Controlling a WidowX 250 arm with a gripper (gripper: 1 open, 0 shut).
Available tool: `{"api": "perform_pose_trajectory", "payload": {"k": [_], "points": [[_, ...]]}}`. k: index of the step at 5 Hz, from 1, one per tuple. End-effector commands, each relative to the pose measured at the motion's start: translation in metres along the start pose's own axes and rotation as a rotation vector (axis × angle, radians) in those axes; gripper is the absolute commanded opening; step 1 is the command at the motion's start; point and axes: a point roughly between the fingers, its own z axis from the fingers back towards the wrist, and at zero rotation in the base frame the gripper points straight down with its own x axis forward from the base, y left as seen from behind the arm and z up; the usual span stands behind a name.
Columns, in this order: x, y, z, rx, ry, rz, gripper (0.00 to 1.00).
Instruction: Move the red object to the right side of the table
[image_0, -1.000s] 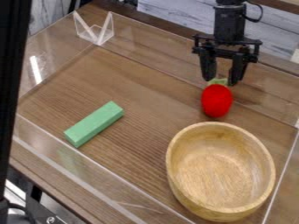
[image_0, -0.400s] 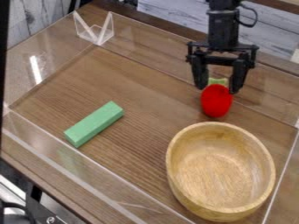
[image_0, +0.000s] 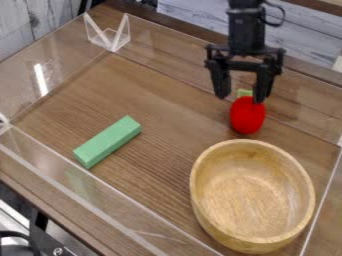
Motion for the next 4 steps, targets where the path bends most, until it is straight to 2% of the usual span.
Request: {"api": "perform_pose_trajectory", "payload": {"k": [1, 3, 4], "points": [[-0.01, 0.009, 0.032, -0.005, -0.081, -0.013, 1.0], [-0.015, 0.008, 0.043, -0.011, -0.084, -0.015, 1.0], [-0.018, 0.007, 0.055, -0.003, -0.065, -0.073, 1.0]]}}
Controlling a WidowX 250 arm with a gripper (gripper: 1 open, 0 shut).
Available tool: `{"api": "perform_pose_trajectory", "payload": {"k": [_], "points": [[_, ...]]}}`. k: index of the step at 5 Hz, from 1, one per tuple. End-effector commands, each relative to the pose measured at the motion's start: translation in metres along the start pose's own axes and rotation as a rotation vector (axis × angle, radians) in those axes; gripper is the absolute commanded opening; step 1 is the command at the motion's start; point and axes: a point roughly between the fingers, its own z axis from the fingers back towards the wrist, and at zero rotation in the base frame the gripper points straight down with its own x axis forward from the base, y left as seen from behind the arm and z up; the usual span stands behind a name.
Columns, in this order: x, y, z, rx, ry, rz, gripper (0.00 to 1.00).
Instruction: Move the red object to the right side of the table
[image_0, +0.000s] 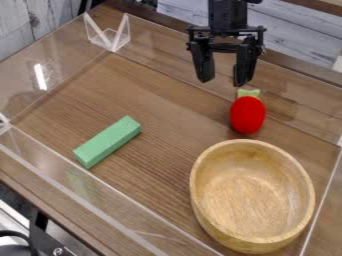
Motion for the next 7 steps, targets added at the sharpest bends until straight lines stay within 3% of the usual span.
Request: {"api": "perform_pose_trajectory", "payload": {"k": [1, 2, 3, 6, 7], "points": [[-0.007, 0.003, 0.042, 0.013, -0.139, 0.008, 1.0], [-0.013, 0.019, 0.059, 0.009, -0.194, 0.05, 1.0], [-0.021, 0.034, 0.068, 0.029, -0.247, 0.071, 1.0], [-0.029, 0.064, 0.073, 0.105, -0.316, 0.069, 1.0], [-0.023, 0.08, 0.074, 0.131, -0.333, 0.098, 1.0]]}}
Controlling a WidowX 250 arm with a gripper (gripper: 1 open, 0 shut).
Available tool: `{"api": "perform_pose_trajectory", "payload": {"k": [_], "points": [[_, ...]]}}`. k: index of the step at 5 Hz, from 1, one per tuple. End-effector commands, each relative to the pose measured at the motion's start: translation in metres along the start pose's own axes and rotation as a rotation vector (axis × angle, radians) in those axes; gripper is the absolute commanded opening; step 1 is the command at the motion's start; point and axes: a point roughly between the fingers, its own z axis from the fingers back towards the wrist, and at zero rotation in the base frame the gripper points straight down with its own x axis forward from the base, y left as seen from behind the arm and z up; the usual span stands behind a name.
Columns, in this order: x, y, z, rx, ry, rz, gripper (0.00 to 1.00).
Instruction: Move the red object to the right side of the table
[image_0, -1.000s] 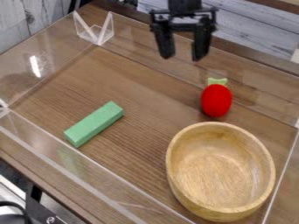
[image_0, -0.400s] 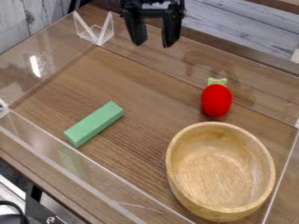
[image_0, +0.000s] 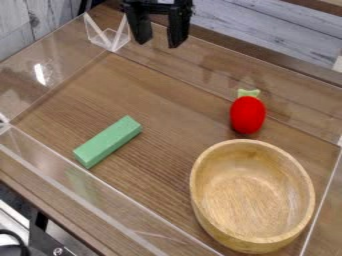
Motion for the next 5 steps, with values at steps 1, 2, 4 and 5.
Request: {"api": "perform_pose_trajectory", "payload": {"k": [1, 2, 4, 5], "points": [[0.014, 0.011, 0.015, 0.042, -0.076, 0.015, 1.0], [0.021, 0.024, 0.008, 0.063, -0.084, 0.034, 1.0], [0.02, 0.038, -0.002, 0.098, -0.083, 0.053, 1.0], [0.022, 0.048, -0.013, 0.113, -0.073, 0.029, 1.0]]}}
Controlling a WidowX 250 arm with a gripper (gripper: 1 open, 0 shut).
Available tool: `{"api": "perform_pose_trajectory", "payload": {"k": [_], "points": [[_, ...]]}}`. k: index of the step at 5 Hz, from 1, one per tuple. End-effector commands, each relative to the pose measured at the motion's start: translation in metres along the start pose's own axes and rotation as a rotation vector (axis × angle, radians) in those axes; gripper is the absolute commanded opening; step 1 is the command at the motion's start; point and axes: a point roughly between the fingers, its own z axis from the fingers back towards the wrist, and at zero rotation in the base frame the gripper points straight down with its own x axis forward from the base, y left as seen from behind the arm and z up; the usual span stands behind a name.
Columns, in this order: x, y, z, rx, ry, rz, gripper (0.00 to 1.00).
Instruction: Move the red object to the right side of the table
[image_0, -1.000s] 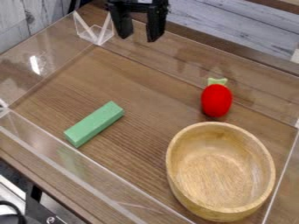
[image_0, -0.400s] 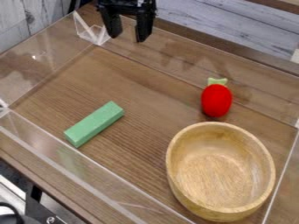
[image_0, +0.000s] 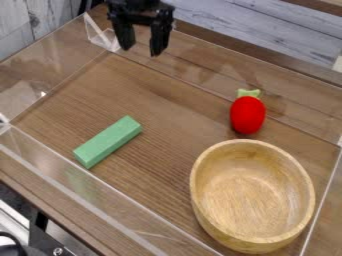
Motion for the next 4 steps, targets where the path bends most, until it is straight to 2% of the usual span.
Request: {"api": "perform_pose_trajectory", "payload": {"k": [1, 3, 4], "points": [[0.004, 0.016, 0.009, 0.029, -0.049, -0.012, 1.0], [0.008, 0.053, 0.001, 0.049, -0.063, 0.031, 1.0], [0.017, 0.054, 0.01, 0.051, -0.073, 0.053, 0.0]]}}
